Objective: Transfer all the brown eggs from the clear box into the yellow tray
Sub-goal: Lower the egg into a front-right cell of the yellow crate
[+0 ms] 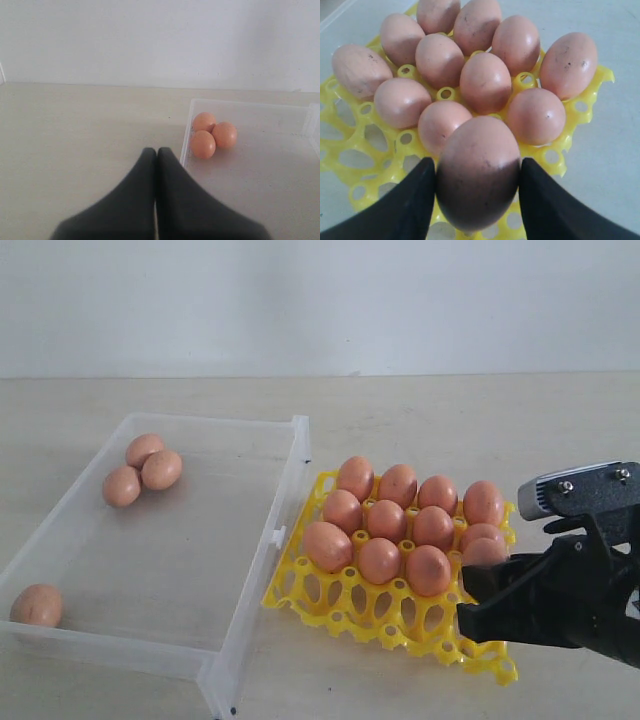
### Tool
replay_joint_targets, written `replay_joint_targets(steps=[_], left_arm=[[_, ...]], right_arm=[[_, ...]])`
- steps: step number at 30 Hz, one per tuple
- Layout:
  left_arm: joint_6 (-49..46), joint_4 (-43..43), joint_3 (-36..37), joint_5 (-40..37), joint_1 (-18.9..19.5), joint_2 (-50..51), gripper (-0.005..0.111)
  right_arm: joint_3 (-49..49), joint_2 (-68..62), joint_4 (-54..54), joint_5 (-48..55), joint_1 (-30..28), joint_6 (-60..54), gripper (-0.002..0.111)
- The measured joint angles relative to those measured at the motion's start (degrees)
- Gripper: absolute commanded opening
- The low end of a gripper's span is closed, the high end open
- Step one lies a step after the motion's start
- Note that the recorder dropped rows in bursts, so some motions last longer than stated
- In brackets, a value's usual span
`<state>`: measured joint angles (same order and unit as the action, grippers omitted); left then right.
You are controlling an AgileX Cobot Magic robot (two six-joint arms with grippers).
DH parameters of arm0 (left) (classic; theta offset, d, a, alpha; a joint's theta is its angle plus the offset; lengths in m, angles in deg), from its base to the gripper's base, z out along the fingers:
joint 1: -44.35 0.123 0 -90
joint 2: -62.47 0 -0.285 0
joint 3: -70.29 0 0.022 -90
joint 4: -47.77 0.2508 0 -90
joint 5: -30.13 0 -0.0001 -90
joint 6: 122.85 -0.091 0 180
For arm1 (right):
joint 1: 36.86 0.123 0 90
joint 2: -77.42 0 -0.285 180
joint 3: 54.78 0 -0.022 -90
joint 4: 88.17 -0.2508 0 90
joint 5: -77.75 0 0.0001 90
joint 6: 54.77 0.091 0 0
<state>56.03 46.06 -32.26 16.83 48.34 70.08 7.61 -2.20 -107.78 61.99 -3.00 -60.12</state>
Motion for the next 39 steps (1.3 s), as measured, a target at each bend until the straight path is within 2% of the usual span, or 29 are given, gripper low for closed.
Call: replay_joint_targets(steps=[39], left_arm=[[0.00, 0.00, 0.00, 0.00, 0.00, 0.00, -0.004]], right_arm=[[0.00, -10.96, 0.56, -8.85, 0.00, 1.54, 0.000]])
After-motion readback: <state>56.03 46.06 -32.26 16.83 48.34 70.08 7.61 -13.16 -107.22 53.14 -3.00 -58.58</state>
